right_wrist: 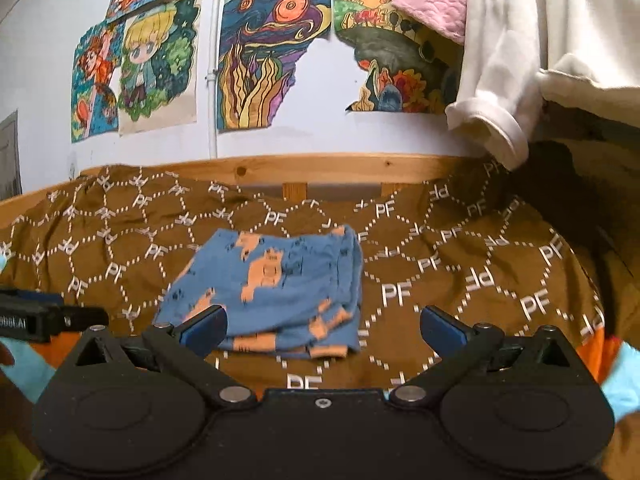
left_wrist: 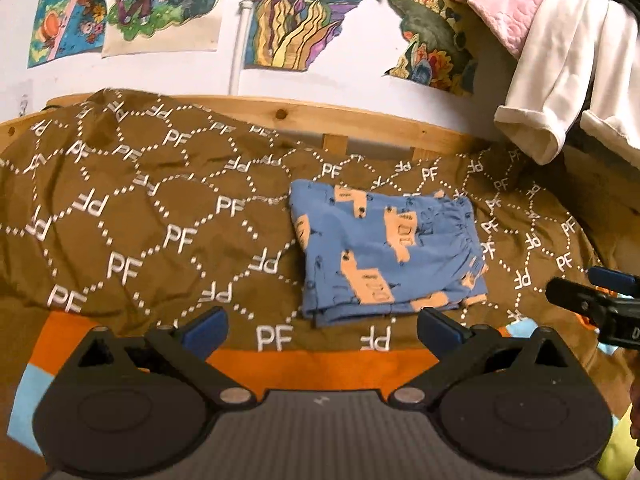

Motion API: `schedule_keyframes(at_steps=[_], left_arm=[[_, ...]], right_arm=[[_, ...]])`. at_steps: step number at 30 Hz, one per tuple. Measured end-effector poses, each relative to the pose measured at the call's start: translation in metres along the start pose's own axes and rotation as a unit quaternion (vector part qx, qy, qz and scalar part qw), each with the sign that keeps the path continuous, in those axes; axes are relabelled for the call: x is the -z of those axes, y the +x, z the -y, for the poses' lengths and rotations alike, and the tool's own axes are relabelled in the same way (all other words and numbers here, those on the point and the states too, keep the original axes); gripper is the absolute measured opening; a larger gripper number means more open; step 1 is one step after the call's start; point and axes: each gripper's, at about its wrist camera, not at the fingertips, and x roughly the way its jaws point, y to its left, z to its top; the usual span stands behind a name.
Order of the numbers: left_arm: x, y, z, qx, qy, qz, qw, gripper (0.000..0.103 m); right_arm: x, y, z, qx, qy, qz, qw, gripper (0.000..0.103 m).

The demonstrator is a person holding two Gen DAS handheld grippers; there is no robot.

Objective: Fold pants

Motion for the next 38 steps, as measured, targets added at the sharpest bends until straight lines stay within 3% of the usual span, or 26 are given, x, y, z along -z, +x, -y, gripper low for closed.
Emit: schedule_keyframes(at_steps=[12,38], left_arm=[[0.018,0.004,-0.001,-0.01,0.014,-0.027,0.9995,0.103],[0.021,0.008,-0.005,-0.014,0.007,-0.057,0.9982,0.103]], right_arm=[[0.022,0.004,-0.003,-0.014,-0.006,-0.025,1.0,0.102],[0.026,0.006,0.0,-0.017,0.002,-0.036,0.999,0.102]])
